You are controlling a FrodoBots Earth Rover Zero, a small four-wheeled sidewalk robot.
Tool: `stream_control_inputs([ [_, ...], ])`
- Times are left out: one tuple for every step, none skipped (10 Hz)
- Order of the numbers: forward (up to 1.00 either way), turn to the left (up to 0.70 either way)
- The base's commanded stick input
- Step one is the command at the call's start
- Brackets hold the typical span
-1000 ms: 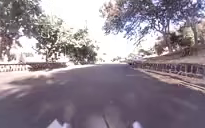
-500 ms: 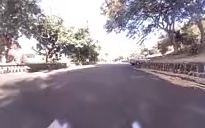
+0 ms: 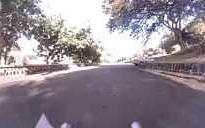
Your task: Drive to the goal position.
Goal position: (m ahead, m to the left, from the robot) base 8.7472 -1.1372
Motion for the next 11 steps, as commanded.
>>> stream_control_inputs([
  [0.97,0.00],
  [0.97,0.00],
  [0.96,0.00],
  [0.96,0.00],
  [0.97,0.00],
  [0.97,-0.39],
  [0.97,-0.39],
  [0.97,-0.39],
  [0.97,-0.39],
  [0.97,-0.39],
  [0.97,-0.39],
])
